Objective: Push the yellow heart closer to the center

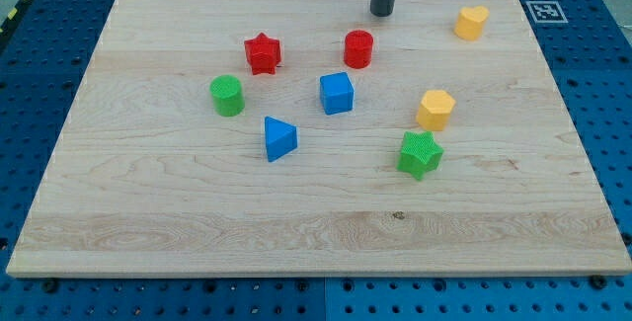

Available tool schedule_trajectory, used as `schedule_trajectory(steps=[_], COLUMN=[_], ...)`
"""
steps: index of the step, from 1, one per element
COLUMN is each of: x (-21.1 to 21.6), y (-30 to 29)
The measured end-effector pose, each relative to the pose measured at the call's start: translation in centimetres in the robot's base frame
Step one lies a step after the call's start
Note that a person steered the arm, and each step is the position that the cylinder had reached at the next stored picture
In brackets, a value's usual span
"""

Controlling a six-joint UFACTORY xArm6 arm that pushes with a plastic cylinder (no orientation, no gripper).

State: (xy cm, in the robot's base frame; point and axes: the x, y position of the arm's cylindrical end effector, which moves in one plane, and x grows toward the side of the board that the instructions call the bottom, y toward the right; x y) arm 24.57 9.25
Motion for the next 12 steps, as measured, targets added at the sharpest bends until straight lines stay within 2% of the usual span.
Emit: schedule_trajectory(steps=[1, 3, 6, 8, 10, 12], x=[-0.5, -1.9, 2.6, 2.6, 2.7, 7.5], y=[4.5, 18.1, 14.9, 10.0, 8.0, 7.4])
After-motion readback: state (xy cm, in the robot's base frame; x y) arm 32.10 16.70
